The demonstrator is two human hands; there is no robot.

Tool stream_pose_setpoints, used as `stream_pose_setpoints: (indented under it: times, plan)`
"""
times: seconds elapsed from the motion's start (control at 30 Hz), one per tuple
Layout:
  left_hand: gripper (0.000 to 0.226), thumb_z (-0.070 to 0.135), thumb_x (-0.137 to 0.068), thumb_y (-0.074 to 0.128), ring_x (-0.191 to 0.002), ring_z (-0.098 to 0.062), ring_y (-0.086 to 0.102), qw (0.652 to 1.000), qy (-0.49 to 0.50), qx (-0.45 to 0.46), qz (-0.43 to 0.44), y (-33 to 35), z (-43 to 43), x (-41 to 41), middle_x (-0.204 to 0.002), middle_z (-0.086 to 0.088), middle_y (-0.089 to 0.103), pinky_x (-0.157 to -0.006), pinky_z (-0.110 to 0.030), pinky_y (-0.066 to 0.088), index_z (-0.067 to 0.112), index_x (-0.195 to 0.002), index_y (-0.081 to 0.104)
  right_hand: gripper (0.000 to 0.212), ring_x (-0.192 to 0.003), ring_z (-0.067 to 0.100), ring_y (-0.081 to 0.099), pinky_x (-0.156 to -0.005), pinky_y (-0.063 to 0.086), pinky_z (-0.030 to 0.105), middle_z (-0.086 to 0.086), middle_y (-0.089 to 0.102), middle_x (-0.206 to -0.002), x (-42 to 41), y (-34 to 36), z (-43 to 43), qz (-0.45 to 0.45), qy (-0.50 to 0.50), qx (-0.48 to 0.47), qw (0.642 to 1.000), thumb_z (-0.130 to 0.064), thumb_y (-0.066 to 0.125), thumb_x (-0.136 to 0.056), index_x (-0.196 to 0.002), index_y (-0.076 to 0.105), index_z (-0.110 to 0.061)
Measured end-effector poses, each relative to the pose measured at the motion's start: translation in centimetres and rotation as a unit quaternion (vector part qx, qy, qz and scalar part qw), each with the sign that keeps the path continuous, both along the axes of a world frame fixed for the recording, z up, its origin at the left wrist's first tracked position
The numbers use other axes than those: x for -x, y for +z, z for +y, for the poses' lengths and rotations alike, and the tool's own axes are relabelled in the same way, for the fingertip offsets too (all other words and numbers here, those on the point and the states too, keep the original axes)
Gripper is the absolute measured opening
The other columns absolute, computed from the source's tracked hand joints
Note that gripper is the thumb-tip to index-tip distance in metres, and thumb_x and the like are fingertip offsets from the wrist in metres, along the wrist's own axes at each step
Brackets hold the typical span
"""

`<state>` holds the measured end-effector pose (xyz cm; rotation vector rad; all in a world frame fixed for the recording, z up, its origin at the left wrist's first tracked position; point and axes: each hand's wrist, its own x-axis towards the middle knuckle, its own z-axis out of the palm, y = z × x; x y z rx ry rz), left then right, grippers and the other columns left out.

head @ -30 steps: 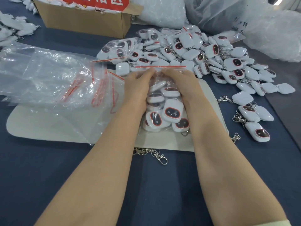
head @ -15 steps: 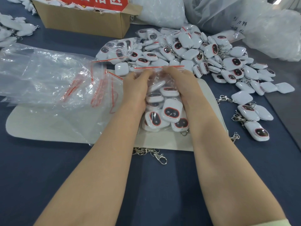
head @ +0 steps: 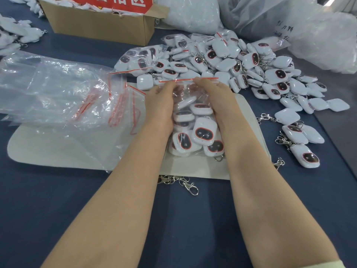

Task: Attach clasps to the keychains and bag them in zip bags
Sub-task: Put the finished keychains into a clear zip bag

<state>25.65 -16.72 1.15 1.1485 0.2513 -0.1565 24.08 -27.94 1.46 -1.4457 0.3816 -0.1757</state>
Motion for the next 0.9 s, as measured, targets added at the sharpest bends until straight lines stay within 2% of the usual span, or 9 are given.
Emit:
stream_pose_setpoints:
  times: [0.07, 0.27, 0.43, 0.57, 0.67, 0.77, 0.83, 0.9]
  plan:
    - [0.002, 0.007, -0.083, 0.061, -0.066, -0.023, 0.063, 1.0, -0.001, 0.001, -0.003, -0.03, 0.03, -0.03, -0.075, -0.007, 0.066, -0.063, -0.032, 0.055, 0.008, -0.083, 0.063, 0.017, -0.068, 0.025, 0.068, -0.07, 0.058, 0.035, 0.011, 0.072, -0.075, -0.03, 0.06, 0.02, 0.002, -0.001, 0.008, 1.0, -0.019, 0.066, -0.086, -0.075, 0.074, -0.009]
    - [0.004, 0.005, -0.084, 0.059, -0.062, -0.021, 0.063, 1.0, 0.006, 0.001, -0.004, -0.14, 0.07, -0.18, -0.074, -0.007, 0.065, -0.058, -0.028, 0.054, 0.007, -0.085, 0.061, 0.02, -0.071, 0.026, 0.068, -0.077, 0.058, 0.039, 0.016, 0.072, -0.082, 0.12, 0.22, 0.2, 0.011, -0.002, 0.022, 1.0, -0.019, 0.065, -0.088, -0.087, 0.074, -0.002]
    - [0.015, 0.001, -0.084, 0.058, -0.059, -0.019, 0.06, 1.0, 0.012, 0.014, -0.01, -0.06, 0.05, -0.08, -0.068, -0.006, 0.062, -0.059, -0.028, 0.051, 0.009, -0.071, 0.061, 0.02, -0.071, 0.027, 0.067, -0.077, 0.057, 0.039, 0.017, 0.072, -0.081, 0.2, 0.22, 0.3, 0.008, -0.001, 0.033, 0.999, -0.02, 0.064, -0.088, -0.08, 0.074, -0.004]
    - [0.002, 0.006, -0.084, 0.063, -0.072, -0.024, 0.064, 1.0, -0.001, -0.002, -0.009, -0.21, 0.0, -0.08, -0.079, -0.009, 0.066, -0.07, -0.036, 0.056, 0.006, -0.086, 0.063, 0.021, -0.072, 0.027, 0.067, -0.078, 0.057, 0.039, 0.014, 0.072, -0.077, 0.24, 0.22, 0.25, 0.005, -0.006, 0.036, 0.999, -0.019, 0.064, -0.089, -0.075, 0.073, -0.008]
    - [0.018, 0.012, -0.082, 0.068, -0.079, -0.029, 0.067, 1.0, -0.009, -0.018, -0.001, -0.38, 0.0, -0.25, -0.089, -0.014, 0.069, -0.072, -0.041, 0.057, 0.001, -0.097, 0.065, 0.021, -0.068, 0.026, 0.065, -0.077, 0.056, 0.038, 0.012, 0.07, -0.072, 0.31, 0.3, 0.33, -0.007, -0.006, 0.021, 1.0, -0.016, 0.063, -0.091, -0.074, 0.071, -0.006]
    - [0.034, 0.017, -0.081, 0.071, -0.082, -0.031, 0.068, 0.999, -0.016, -0.034, 0.009, -0.56, -0.01, -0.47, -0.102, -0.019, 0.068, -0.062, -0.041, 0.058, 0.0, -0.109, 0.062, 0.02, -0.065, 0.024, 0.066, -0.072, 0.057, 0.034, 0.011, 0.07, -0.071, 0.4, 0.39, 0.34, -0.016, -0.005, 0.011, 1.0, -0.014, 0.063, -0.091, -0.074, 0.071, -0.005]
    - [0.034, 0.017, -0.081, 0.072, -0.075, -0.028, 0.067, 0.999, -0.015, -0.029, 0.006, -0.56, -0.01, -0.47, -0.103, -0.02, 0.068, -0.052, -0.034, 0.056, 0.0, -0.109, 0.062, 0.019, -0.061, 0.02, 0.067, -0.063, 0.057, 0.028, 0.008, 0.071, -0.069, 0.46, 0.5, 0.31, -0.013, -0.007, 0.021, 1.0, -0.014, 0.064, -0.09, -0.075, 0.071, -0.006]
    - [0.034, 0.017, -0.081, 0.071, -0.071, -0.026, 0.066, 1.0, -0.013, -0.021, 0.003, -0.54, -0.03, -0.41, -0.102, -0.019, 0.068, -0.049, -0.03, 0.053, 0.001, -0.109, 0.062, 0.018, -0.059, 0.018, 0.067, -0.06, 0.056, 0.025, 0.007, 0.071, -0.068, 0.48, 0.54, 0.29, -0.007, -0.004, 0.021, 1.0, -0.015, 0.064, -0.09, -0.076, 0.071, -0.006]
